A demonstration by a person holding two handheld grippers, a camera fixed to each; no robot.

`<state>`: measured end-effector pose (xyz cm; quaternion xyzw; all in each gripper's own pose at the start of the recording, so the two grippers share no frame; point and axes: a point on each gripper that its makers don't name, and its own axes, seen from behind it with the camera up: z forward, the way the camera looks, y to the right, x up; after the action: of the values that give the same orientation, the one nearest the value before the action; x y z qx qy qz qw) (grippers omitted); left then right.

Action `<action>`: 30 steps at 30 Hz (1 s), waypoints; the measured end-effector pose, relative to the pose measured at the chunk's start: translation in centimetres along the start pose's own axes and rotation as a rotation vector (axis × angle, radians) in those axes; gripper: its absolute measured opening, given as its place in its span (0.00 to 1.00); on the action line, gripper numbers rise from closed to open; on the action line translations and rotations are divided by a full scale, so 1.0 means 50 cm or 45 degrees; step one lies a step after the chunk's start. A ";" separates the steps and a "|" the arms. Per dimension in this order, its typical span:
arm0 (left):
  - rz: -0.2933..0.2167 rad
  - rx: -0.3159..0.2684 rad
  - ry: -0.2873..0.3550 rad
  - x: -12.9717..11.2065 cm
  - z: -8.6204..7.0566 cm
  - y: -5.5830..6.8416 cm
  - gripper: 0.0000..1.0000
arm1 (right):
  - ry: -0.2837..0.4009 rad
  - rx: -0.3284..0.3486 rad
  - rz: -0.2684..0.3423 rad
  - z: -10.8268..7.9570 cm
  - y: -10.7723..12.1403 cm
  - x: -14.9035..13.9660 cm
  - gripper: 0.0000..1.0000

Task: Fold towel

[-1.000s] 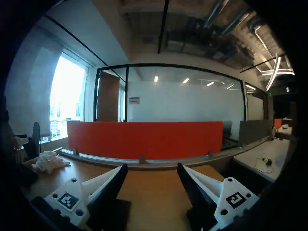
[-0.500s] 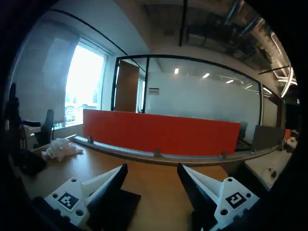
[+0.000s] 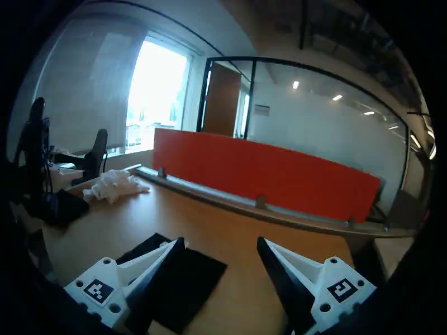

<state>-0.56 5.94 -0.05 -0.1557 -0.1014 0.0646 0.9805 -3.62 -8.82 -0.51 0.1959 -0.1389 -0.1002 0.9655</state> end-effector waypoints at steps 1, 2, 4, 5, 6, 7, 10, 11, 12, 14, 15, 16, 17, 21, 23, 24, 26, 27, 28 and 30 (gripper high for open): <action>0.002 -0.021 -0.012 -0.007 0.001 0.009 0.95 | -0.019 0.011 -0.012 0.001 -0.004 -0.008 1.00; 0.004 -0.040 -0.022 -0.013 0.002 0.017 0.95 | -0.036 0.021 -0.023 0.002 -0.008 -0.014 1.00; 0.010 -0.076 -0.042 -0.027 0.004 0.031 0.95 | -0.063 0.045 -0.038 0.004 -0.017 -0.025 1.00; 0.014 -0.091 -0.050 -0.033 0.005 0.037 0.95 | -0.072 0.058 -0.041 0.005 -0.021 -0.029 1.00; 0.017 -0.106 -0.059 -0.039 0.006 0.043 0.95 | -0.081 0.070 -0.045 0.006 -0.026 -0.033 1.00; 0.024 -0.114 -0.069 -0.046 0.007 0.047 0.95 | -0.089 0.083 -0.042 0.007 -0.032 -0.038 1.00; 0.041 -0.135 -0.094 -0.067 0.010 0.058 0.94 | -0.113 0.113 -0.034 0.011 -0.044 -0.054 1.00; 0.047 -0.142 -0.102 -0.074 0.011 0.062 0.95 | -0.121 0.120 -0.031 0.013 -0.047 -0.060 1.00; 0.053 -0.149 -0.109 -0.081 0.012 0.066 0.95 | -0.130 0.126 -0.028 0.015 -0.051 -0.067 1.00; 0.066 -0.160 -0.125 -0.098 0.014 0.074 0.95 | -0.146 0.135 -0.027 0.019 -0.056 -0.083 1.00; 0.072 -0.165 -0.133 -0.106 0.015 0.078 0.95 | -0.153 0.140 -0.026 0.021 -0.059 -0.090 1.00; 0.078 -0.168 -0.141 -0.115 0.016 0.080 0.95 | -0.162 0.144 -0.028 0.023 -0.061 -0.100 1.00; 0.084 -0.170 -0.149 -0.124 0.017 0.083 0.95 | -0.170 0.148 -0.030 0.025 -0.064 -0.108 1.00; 0.110 -0.178 -0.182 -0.159 0.021 0.092 0.94 | -0.200 0.162 -0.038 0.033 -0.072 -0.140 1.00; 0.115 -0.183 -0.200 -0.179 0.023 0.098 0.94 | -0.213 0.169 -0.039 0.037 -0.077 -0.157 1.00; 0.117 -0.186 -0.209 -0.188 0.024 0.100 0.94 | -0.219 0.173 -0.039 0.039 -0.079 -0.165 1.00; 0.116 -0.194 -0.228 -0.209 0.026 0.107 0.94 | -0.233 0.179 -0.035 0.044 -0.083 -0.183 1.00; 0.115 -0.197 -0.237 -0.218 0.027 0.109 0.94 | -0.239 0.182 -0.033 0.046 -0.085 -0.192 1.00; 0.115 -0.200 -0.248 -0.229 0.028 0.113 0.95 | -0.247 0.185 -0.031 0.048 -0.088 -0.201 1.00; 0.114 -0.205 -0.267 -0.249 0.030 0.118 0.95 | -0.260 0.193 -0.028 0.054 -0.093 -0.219 1.00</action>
<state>-13.56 9.99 -2.76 -0.2307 -0.2011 0.1160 0.9449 -15.37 -11.26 -2.54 0.2584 -0.2417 -0.1193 0.9277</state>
